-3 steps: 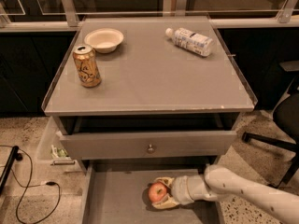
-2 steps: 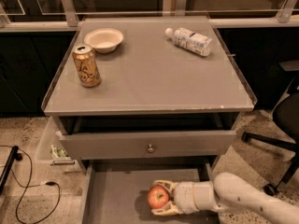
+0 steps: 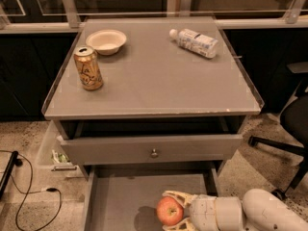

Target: Pick apple from middle drawer and place on counter

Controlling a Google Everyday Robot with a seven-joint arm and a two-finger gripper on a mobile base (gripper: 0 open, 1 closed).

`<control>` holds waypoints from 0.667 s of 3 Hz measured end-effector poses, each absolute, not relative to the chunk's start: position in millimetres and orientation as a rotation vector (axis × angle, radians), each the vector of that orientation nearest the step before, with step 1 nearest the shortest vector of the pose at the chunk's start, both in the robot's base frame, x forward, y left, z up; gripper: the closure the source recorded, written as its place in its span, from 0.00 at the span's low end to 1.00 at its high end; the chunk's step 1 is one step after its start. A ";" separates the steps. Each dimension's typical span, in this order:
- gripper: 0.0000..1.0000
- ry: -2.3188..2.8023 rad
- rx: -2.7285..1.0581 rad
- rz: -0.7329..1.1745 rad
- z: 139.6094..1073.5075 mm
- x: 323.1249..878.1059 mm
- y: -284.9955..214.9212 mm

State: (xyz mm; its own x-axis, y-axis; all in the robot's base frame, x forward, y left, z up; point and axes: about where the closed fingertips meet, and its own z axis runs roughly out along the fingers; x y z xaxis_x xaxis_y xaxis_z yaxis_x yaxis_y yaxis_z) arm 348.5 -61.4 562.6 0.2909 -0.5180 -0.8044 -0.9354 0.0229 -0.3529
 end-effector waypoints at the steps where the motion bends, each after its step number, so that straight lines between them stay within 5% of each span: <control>1: 1.00 1.358 -1.627 0.564 562.1 348.4 -61.6; 2: 1.00 1.351 -1.641 0.507 599.6 353.2 -73.6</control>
Offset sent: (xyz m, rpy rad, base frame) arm 0.0149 -0.0378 0.1076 -0.0754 -0.1115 -0.0435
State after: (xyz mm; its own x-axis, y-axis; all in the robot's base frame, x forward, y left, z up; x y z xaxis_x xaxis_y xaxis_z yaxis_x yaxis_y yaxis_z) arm 353.2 -73.6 599.6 0.3130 -0.5422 -0.7798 -0.9213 0.0260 -0.3879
